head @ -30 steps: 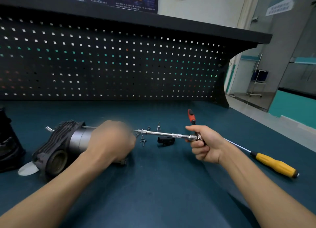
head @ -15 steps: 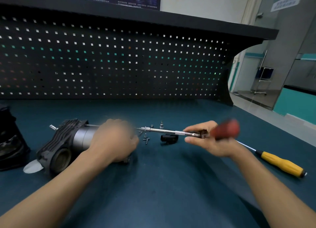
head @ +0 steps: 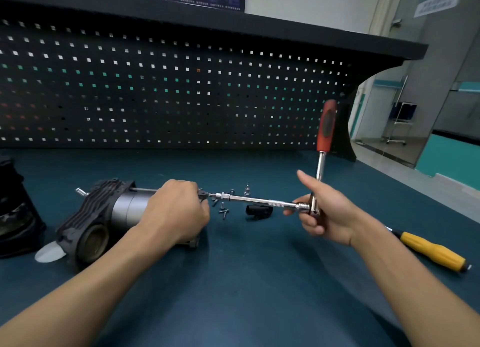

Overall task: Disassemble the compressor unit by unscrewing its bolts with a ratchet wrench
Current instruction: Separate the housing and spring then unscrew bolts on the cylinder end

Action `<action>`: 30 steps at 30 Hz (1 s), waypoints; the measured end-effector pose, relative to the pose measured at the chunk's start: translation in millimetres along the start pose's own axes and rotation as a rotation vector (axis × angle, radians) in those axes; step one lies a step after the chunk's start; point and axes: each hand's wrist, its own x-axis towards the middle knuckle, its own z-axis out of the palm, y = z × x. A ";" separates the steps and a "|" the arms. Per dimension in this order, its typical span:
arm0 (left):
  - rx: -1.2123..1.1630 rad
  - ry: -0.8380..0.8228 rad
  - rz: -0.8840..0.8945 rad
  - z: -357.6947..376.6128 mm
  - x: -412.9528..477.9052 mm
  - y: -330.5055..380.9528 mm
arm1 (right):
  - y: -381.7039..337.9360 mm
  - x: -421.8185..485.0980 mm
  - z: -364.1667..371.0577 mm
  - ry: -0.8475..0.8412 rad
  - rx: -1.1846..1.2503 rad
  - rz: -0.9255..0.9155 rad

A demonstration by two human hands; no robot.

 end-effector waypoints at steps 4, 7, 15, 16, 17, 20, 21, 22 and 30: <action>-0.003 0.003 -0.018 -0.5 0.3 0.7 | -4.4 -1.5 0.0 -0.066 0.270 0.155; -0.011 0.004 -0.031 -2.2 -0.9 1.2 | 0.9 1.9 1.8 -0.042 0.290 0.164; -0.077 0.018 -0.039 -8.2 -10.9 4.7 | 18.5 9.7 -14.1 0.073 -0.559 -0.381; -0.083 0.020 -0.043 -8.6 -11.4 5.3 | 20.5 10.5 -15.7 0.052 -0.653 -0.413; -0.082 0.021 -0.046 -8.8 -12.0 5.8 | 22.6 11.5 -16.3 0.037 -0.722 -0.435; -0.033 0.004 -0.051 -8.9 -11.6 5.6 | 26.9 15.3 -14.0 0.137 -0.661 -0.544; -0.005 -0.002 -0.051 -8.6 -11.4 5.4 | 27.6 16.5 -13.0 0.202 -0.619 -0.608; 0.022 -0.003 -0.049 -8.7 -10.8 5.2 | 26.8 17.7 -12.0 0.257 -0.601 -0.674; 0.065 0.020 -0.040 -9.8 -7.5 7.9 | 19.8 12.2 -4.4 0.272 -0.462 -0.648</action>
